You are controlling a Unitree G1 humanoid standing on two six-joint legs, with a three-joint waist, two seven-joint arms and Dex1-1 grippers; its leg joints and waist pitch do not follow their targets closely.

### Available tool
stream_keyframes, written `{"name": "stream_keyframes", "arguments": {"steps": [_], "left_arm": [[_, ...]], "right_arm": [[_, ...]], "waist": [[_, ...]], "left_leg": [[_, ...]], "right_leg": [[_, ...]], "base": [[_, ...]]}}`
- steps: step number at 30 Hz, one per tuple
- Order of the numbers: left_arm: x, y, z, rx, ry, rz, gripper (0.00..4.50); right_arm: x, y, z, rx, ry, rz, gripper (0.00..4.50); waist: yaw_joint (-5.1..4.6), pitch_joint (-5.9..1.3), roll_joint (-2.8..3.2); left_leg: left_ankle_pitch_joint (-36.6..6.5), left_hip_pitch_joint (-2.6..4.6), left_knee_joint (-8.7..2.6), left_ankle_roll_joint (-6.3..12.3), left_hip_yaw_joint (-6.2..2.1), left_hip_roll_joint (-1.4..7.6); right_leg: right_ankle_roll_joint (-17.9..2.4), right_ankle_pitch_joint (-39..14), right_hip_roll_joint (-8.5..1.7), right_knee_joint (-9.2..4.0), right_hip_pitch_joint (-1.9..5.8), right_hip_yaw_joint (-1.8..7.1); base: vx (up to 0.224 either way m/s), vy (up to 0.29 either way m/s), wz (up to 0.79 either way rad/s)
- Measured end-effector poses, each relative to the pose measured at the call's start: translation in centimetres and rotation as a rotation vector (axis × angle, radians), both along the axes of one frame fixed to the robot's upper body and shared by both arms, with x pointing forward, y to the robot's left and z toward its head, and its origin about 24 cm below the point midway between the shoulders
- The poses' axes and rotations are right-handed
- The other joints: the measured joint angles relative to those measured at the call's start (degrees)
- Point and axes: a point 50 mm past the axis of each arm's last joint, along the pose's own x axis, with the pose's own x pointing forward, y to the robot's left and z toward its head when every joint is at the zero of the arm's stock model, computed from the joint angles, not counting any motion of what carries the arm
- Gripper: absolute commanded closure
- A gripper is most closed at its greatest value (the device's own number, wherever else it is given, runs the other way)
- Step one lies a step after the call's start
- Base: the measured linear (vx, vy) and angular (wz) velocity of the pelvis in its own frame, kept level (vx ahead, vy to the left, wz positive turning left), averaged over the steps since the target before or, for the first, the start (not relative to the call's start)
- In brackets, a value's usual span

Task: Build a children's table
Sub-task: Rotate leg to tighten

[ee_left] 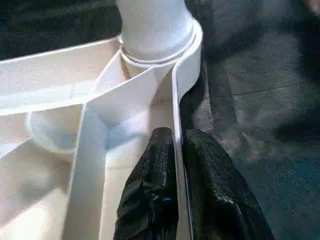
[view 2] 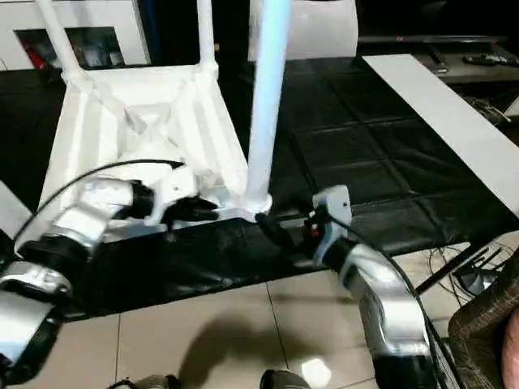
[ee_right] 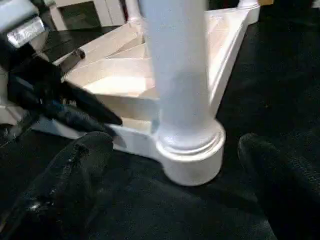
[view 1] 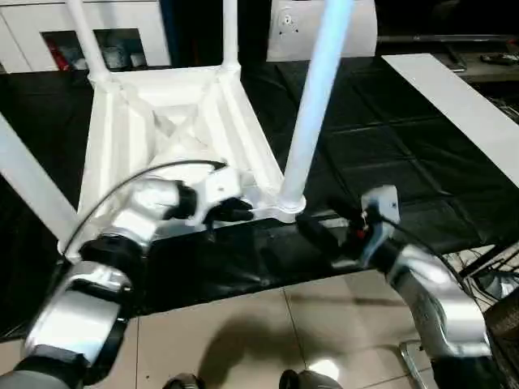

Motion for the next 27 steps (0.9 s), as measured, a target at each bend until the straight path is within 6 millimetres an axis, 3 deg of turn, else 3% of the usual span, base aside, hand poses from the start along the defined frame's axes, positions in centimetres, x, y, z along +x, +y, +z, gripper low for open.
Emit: {"name": "stream_keyframes", "arguments": {"steps": [6, 12, 17, 20, 21, 23, 25, 26, 27], "left_arm": [[-0.1, 0.5, 0.1, -0.129, 0.022, 0.053, 3.21], [-0.8, 0.5, 0.0, -0.382, 0.016, 0.271, 2.71], [-3.5, 0.0, -1.2, -0.587, 0.012, 0.533, 2.71], [-5.1, -0.7, -1.1, -0.624, -0.043, 0.678, 2.71], [-5.3, -0.5, -0.9, -0.611, -0.064, 0.712, 2.71], [-5.8, 0.2, -0.6, -0.585, -0.106, 0.812, 2.71], [-6.1, 0.4, -0.5, -0.580, -0.126, 0.881, 2.71], [-6.5, 0.2, -0.4, -0.586, -0.131, 0.899, 2.71], [-7.0, 0.0, -0.5, -0.571, -0.139, 0.909, 2.71]], "right_arm": [[-0.3, 0.1, 0.3, 0.015, 0.001, -0.067, 0.00], [-1.4, 0.1, 0.0, 0.025, 0.071, -0.182, 0.00], [-2.5, 0.4, 0.1, -0.007, 0.062, -0.233, 0.00], [-2.6, 0.9, 0.5, -0.001, 0.044, -0.261, 0.00], [-2.6, 1.1, 0.6, -0.004, 0.038, -0.257, 0.00], [-2.7, 1.8, 0.9, -0.003, 0.030, -0.230, 0.00], [-2.7, 1.4, 1.0, -0.021, 0.023, -0.232, 0.00], [-2.8, 1.3, 0.9, -0.028, 0.027, -0.234, 0.00], [-2.9, 1.2, 0.7, -0.032, 0.032, -0.234, 0.00]], "waist": [[0.53, -0.05, -0.08], [0.55, -0.07, -0.03], [0.17, -0.21, 0.12], [-1.12, -0.50, 1.04], [-1.53, -0.50, 1.23], [-1.74, -0.44, 1.28], [-0.74, -0.49, 0.96], [-0.41, -0.49, 1.00], [0.38, -0.52, 0.63]], "left_leg": [[-0.05, 0.02, 0.36, -0.08, 0.00, -0.05], [-0.05, 0.03, 0.45, -0.08, -0.01, -0.05], [-0.12, -0.17, 0.43, -0.14, -0.16, -0.04], [0.04, -2.19, 1.39, -0.08, -3.88, -0.13], [0.19, -2.21, 1.51, -0.32, -5.10, -0.09], [0.24, -2.55, 1.66, -0.45, -6.97, -0.36], [-0.21, -2.51, 2.20, 0.24, -7.01, -1.19], [-1.13, -2.81, 4.38, 1.79, -6.10, -1.14], [-1.57, -2.40, 6.09, 2.55, -4.74, -1.23]], "right_leg": [[0.01, 0.01, -0.16, 0.22, 0.13, 0.02], [0.02, 0.03, -0.17, 0.26, 0.20, 0.04], [0.14, -0.04, -0.15, 0.21, 0.33, -0.13], [0.01, -0.29, -0.30, -0.21, 1.25, -3.43], [-0.33, -0.50, -0.16, 0.04, 1.56, -4.20], [-1.06, -1.55, 0.31, 0.97, 2.20, -4.61], [-0.36, -2.43, -0.71, 1.51, 2.30, -5.98], [-0.38, -2.44, -1.63, 1.39, 2.59, -7.01], [-0.32, -2.47, -1.85, 1.39, 2.49, -5.87]], "base": [[0.000, 0.000, 0.00], [0.000, 0.000, 0.00], [0.000, 0.000, 0.00], [-0.001, -0.037, 0.38], [0.027, -0.035, 0.29], [-0.022, -0.098, 0.51], [-0.059, -0.084, 0.42], [-0.050, -0.008, 0.36], [-0.045, 0.006, 0.24]]}}
